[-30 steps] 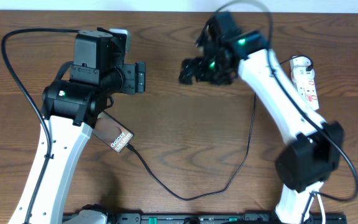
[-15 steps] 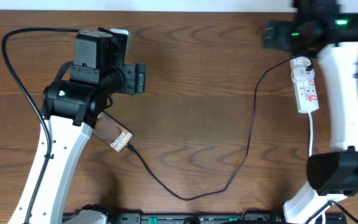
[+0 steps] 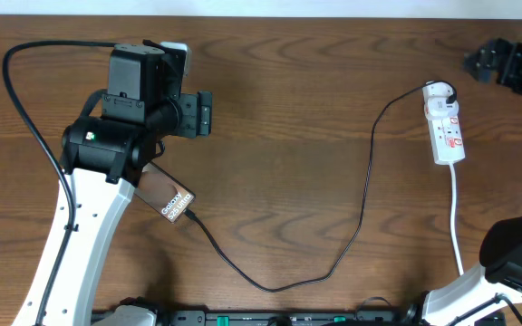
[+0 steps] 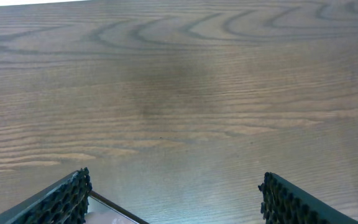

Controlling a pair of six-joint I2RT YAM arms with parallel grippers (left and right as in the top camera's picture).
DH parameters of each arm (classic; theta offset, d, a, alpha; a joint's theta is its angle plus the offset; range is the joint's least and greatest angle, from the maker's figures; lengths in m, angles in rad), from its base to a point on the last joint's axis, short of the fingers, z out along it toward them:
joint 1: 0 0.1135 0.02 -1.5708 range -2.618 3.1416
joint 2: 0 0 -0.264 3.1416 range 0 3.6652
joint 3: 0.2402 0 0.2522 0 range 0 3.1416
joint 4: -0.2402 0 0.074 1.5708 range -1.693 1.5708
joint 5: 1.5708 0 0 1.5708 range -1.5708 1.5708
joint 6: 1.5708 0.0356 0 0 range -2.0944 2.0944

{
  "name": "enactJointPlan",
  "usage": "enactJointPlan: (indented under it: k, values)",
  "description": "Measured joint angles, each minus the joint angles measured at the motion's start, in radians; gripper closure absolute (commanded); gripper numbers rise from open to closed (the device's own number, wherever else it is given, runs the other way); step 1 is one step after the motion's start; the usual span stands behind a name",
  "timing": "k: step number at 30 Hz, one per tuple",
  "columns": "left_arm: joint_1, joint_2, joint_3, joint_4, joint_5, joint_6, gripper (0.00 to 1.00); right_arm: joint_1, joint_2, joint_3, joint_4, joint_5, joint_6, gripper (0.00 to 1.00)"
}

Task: Plug charger to phone and switch on socket
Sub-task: 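Move the right gripper over the white power strip's switch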

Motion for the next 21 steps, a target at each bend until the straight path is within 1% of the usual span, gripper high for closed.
enactJointPlan:
  k: [5, 10, 14, 18, 21]
  values:
    - [0.0, 0.0, 0.0, 0.0, 0.0, 0.0, 0.14, -0.024, 0.0, 0.0, -0.026, -0.011, -0.026, 0.01]
    - [0.0, 0.0, 0.0, 0.0, 0.0, 0.0, 0.14, -0.023, -0.001, -0.02, 0.023, -0.018, -0.047, 0.01]
    - [0.0, 0.0, 0.0, 0.0, 0.0, 0.0, 0.14, -0.023, 0.002, -0.042, 0.028, -0.018, -0.059, 0.01]
    - [0.0, 0.0, 0.0, 0.0, 0.0, 0.0, 0.14, -0.023, 0.042, -0.042, 0.023, -0.021, -0.084, 0.01]
    - [0.0, 0.0, 0.0, 0.0, 0.0, 0.0, 0.14, -0.023, 0.11, -0.042, -0.005, -0.021, -0.119, 0.01]
